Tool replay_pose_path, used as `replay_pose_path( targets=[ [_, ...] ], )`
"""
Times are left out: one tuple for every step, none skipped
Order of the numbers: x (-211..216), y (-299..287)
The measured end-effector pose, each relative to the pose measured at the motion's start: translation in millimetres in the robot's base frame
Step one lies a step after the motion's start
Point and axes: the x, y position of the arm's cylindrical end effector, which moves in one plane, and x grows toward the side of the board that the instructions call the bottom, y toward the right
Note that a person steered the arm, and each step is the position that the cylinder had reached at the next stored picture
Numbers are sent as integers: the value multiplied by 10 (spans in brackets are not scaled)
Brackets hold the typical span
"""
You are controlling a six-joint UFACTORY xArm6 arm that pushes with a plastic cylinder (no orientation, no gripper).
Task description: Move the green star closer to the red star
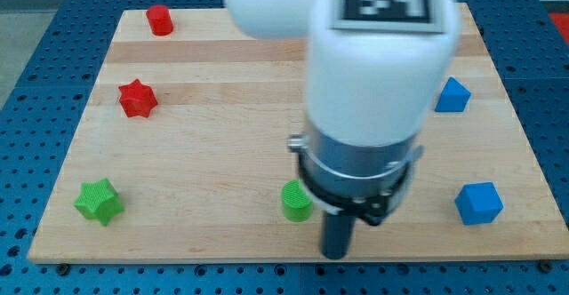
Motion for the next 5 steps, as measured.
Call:
replay_pose_path(
  targets=[
    [6,-661],
    [6,-1401],
    [5,-2095],
    [-1,-2650],
    [-136,-2925]
  ],
)
